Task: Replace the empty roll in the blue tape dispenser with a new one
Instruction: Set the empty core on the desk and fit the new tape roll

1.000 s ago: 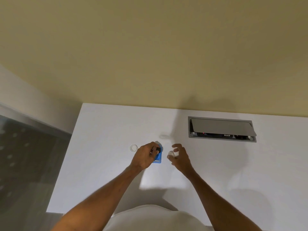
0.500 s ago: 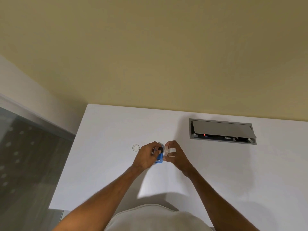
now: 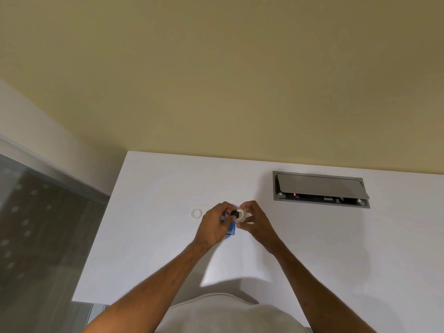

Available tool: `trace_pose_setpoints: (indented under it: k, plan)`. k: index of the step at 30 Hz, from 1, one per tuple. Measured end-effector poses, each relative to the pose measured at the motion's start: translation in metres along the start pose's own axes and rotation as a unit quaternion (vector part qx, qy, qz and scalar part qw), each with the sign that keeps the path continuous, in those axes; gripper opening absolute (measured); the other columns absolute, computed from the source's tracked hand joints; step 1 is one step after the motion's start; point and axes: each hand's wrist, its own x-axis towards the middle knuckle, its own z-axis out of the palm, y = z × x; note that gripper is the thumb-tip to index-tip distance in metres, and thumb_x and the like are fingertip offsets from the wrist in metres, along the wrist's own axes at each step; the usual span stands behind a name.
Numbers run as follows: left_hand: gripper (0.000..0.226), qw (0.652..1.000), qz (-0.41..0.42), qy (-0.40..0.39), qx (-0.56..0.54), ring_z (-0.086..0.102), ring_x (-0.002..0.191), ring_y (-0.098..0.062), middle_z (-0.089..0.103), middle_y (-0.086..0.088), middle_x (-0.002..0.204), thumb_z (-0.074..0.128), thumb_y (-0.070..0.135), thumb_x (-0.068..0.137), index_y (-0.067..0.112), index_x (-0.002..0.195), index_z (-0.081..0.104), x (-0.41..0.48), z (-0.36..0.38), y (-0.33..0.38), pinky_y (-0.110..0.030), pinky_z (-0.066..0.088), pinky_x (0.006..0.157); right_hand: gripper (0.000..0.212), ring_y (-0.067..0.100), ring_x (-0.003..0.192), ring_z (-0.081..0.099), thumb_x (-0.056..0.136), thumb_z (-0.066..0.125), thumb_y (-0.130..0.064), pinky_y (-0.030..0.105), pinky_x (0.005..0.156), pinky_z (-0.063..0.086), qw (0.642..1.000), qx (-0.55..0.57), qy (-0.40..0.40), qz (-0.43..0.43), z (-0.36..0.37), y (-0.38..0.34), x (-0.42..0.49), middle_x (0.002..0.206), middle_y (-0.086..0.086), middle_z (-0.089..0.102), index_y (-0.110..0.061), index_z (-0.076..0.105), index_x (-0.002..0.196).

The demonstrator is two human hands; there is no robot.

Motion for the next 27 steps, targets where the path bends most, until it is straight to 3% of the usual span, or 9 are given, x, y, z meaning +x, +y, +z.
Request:
trace_pose_setpoints:
  k: [2, 4, 6, 9, 13, 19, 23, 27]
  plan:
    - [0.019, 1.0, 0.006, -0.001, 0.007, 0.071, 0.103, -0.015, 0.075, 0.011, 0.111, 0.064, 0.015, 0.1, 0.025, 0.115, 0.072, 0.0, 0.001, -0.002, -0.035, 0.062, 0.094, 0.042, 0.034, 0.105, 0.067, 0.084, 0.081, 0.004, 0.042, 0.092, 0.059, 1.0, -0.015, 0.004, -0.006, 0.002, 0.001, 0.0, 0.119, 0.017, 0.066, 0.003, 0.056, 0.117]
    - [0.019, 1.0, 0.005, -0.002, 0.01, 0.071, 0.107, -0.016, 0.075, 0.006, 0.116, 0.063, 0.018, 0.103, 0.022, 0.119, 0.072, -0.001, 0.002, -0.003, -0.036, 0.061, 0.097, 0.04, 0.031, 0.096, 0.065, 0.083, 0.081, 0.008, 0.042, 0.091, 0.056, 1.0, -0.022, 0.011, -0.016, 0.004, 0.002, 0.001, 0.112, 0.021, 0.067, 0.01, 0.057, 0.116]
    - [0.02, 1.0, 0.009, 0.001, 0.01, 0.071, 0.107, -0.017, 0.075, 0.005, 0.117, 0.063, 0.018, 0.104, 0.021, 0.121, 0.072, -0.001, 0.002, -0.003, -0.037, 0.061, 0.098, 0.04, 0.027, 0.095, 0.064, 0.084, 0.08, 0.008, 0.036, 0.09, 0.056, 0.999, -0.03, 0.014, -0.018, 0.005, 0.003, 0.001, 0.111, 0.023, 0.068, 0.013, 0.058, 0.117]
    - [0.021, 1.0, 0.016, 0.0, 0.012, 0.072, 0.107, -0.017, 0.076, 0.003, 0.118, 0.062, 0.017, 0.105, 0.02, 0.123, 0.073, -0.001, 0.003, -0.002, -0.038, 0.061, 0.099, 0.042, 0.027, 0.099, 0.068, 0.085, 0.081, 0.003, 0.016, 0.085, 0.055, 0.999, -0.034, 0.015, -0.021, 0.003, 0.001, -0.002, 0.119, 0.021, 0.07, 0.008, 0.06, 0.121]
    - [0.022, 0.999, 0.031, 0.005, 0.016, 0.071, 0.108, -0.015, 0.073, 0.003, 0.119, 0.063, 0.015, 0.104, 0.018, 0.124, 0.073, 0.001, 0.006, 0.002, -0.037, 0.061, 0.099, 0.042, 0.026, 0.102, 0.07, 0.086, 0.081, 0.001, 0.008, 0.082, 0.055, 0.999, -0.038, 0.023, -0.023, -0.004, -0.001, -0.005, 0.123, 0.017, 0.071, 0.004, 0.061, 0.124]
    - [0.019, 0.999, 0.034, 0.006, 0.041, 0.071, 0.105, -0.017, 0.072, 0.002, 0.117, 0.061, 0.019, 0.106, 0.019, 0.119, 0.074, 0.003, 0.006, 0.005, -0.038, 0.061, 0.094, 0.042, 0.028, 0.105, 0.071, 0.084, 0.084, -0.005, 0.036, 0.093, 0.059, 0.999, -0.044, 0.022, -0.008, -0.006, -0.004, -0.01, 0.123, 0.008, 0.072, -0.005, 0.064, 0.121]
    - [0.015, 0.999, 0.016, 0.007, 0.039, 0.072, 0.102, -0.016, 0.075, 0.005, 0.112, 0.059, 0.023, 0.107, 0.019, 0.112, 0.072, 0.0, 0.006, 0.005, -0.04, 0.061, 0.094, 0.045, 0.028, 0.108, 0.071, 0.084, 0.085, -0.008, 0.031, 0.092, 0.058, 0.998, -0.056, 0.012, 0.005, -0.004, -0.004, -0.011, 0.127, 0.006, 0.071, -0.006, 0.063, 0.124]
    - [0.009, 1.0, 0.006, 0.006, 0.027, 0.072, 0.103, -0.02, 0.075, 0.002, 0.109, 0.061, 0.013, 0.103, 0.014, 0.109, 0.069, 0.0, 0.007, 0.006, -0.044, 0.062, 0.093, 0.046, 0.029, 0.109, 0.07, 0.085, 0.085, -0.01, 0.04, 0.098, 0.059, 0.998, -0.065, 0.009, 0.005, -0.004, -0.005, -0.013, 0.127, 0.009, 0.07, -0.005, 0.063, 0.125]
